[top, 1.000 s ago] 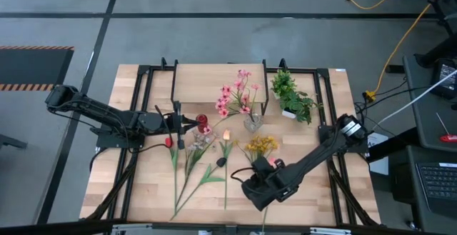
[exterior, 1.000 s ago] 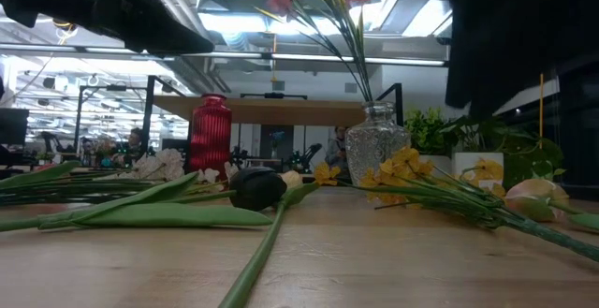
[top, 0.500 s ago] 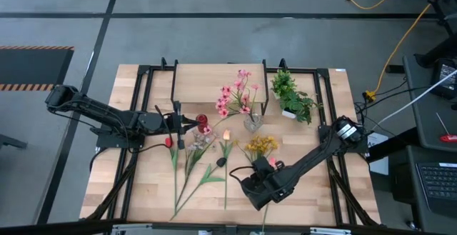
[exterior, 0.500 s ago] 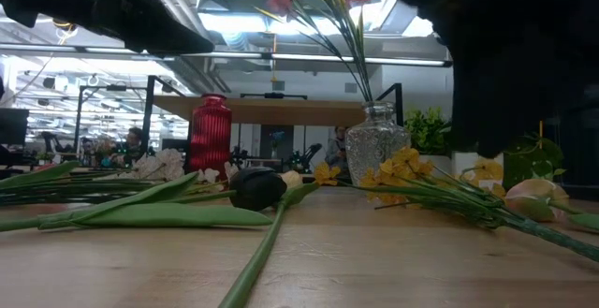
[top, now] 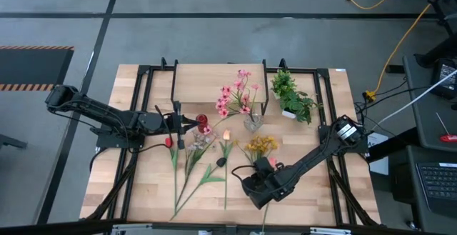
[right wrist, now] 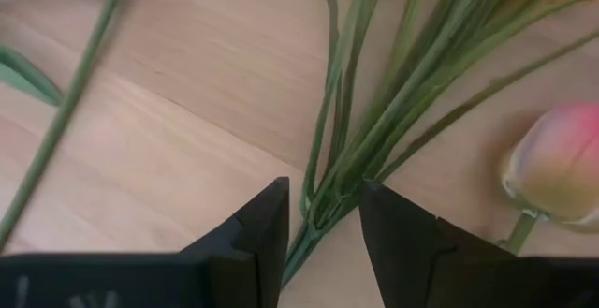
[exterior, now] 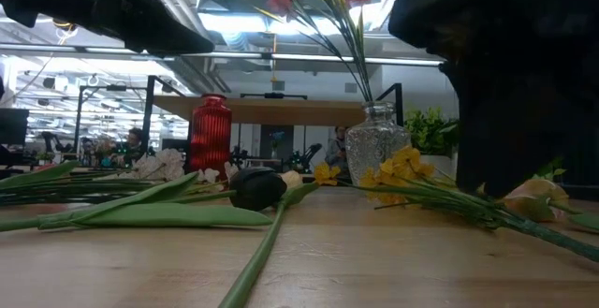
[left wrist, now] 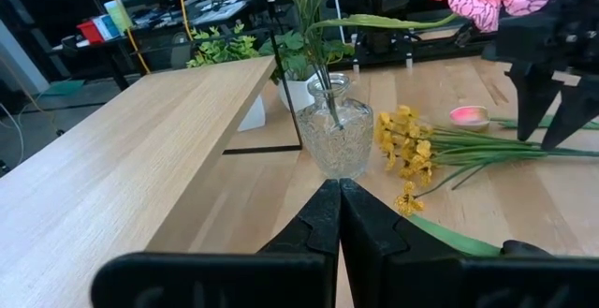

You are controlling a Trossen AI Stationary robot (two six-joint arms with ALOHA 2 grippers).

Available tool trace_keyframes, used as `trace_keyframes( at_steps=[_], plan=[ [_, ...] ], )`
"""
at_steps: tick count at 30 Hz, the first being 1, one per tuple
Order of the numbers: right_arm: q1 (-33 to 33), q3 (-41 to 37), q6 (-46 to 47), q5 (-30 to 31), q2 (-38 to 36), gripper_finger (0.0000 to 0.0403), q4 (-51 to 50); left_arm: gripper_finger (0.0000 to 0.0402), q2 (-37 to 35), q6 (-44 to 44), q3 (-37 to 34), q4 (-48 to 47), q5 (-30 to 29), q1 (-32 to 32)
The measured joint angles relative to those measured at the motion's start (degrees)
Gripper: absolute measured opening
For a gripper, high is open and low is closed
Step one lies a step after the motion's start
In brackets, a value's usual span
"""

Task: Pick and place flowers into a vace then onto a shelf
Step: Put the yellow flowers into the transparent flower vase

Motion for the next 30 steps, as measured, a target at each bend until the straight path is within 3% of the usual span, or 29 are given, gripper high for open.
trace_keyframes(
  at_steps=[30],
  plan=[
    [-0.84,-0.56,-0.28,1.01,2.87,0.0133,0.48,0.0004,0.01,0.00,0.02,0.02,0.00,-0.01]
  ],
)
